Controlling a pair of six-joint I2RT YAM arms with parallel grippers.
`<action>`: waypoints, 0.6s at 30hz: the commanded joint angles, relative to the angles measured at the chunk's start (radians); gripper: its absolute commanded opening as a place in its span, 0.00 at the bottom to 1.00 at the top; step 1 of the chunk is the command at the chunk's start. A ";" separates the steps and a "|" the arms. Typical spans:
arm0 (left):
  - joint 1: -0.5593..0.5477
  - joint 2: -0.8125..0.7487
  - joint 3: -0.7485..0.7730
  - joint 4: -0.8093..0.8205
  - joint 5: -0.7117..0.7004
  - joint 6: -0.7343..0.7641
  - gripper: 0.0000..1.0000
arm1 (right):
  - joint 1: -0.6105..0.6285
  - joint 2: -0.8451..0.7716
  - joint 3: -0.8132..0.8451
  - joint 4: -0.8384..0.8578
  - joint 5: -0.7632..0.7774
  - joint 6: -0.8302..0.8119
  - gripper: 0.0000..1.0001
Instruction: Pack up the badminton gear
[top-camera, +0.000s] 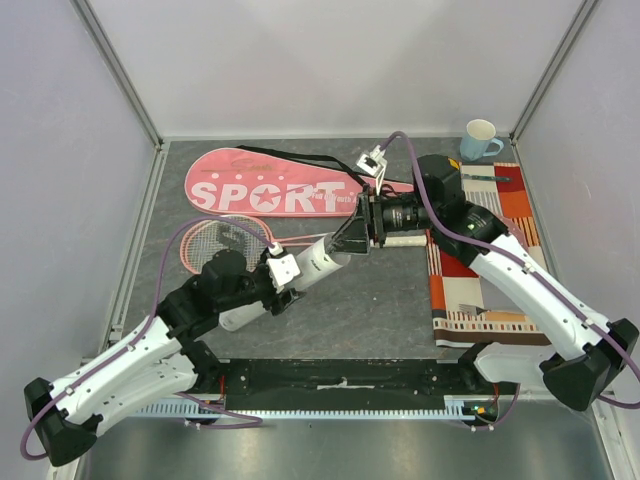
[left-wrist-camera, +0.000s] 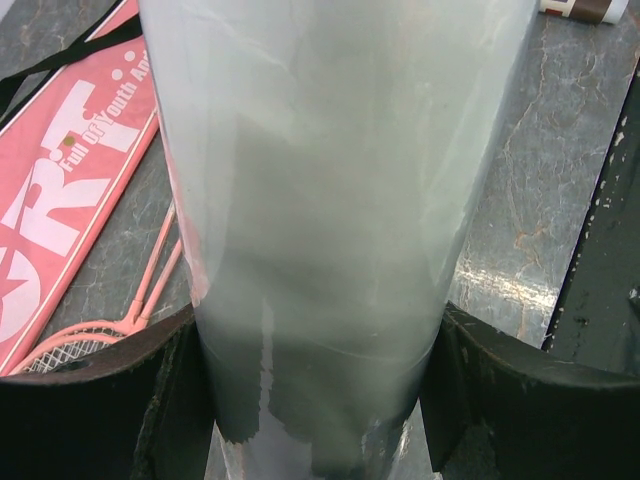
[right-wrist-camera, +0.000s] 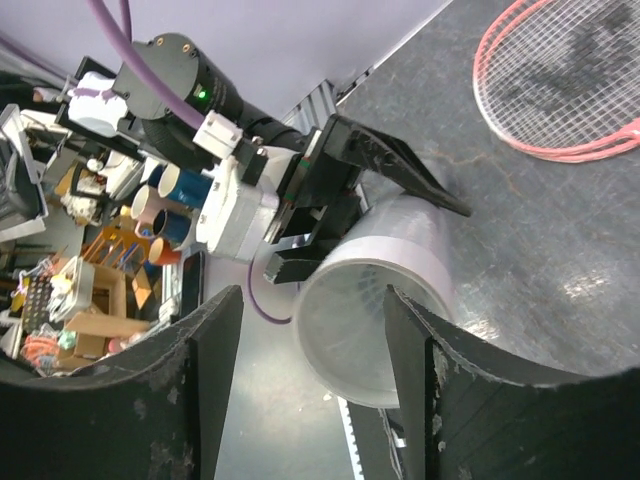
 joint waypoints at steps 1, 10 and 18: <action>-0.003 -0.023 0.006 0.082 0.014 0.018 0.08 | -0.043 -0.054 0.043 0.012 0.039 -0.012 0.68; -0.003 -0.025 0.011 0.082 0.012 0.007 0.07 | -0.085 -0.097 0.030 0.006 0.037 -0.015 0.71; -0.005 -0.026 0.014 0.079 -0.005 -0.010 0.07 | -0.088 -0.093 0.002 0.000 0.061 -0.050 0.65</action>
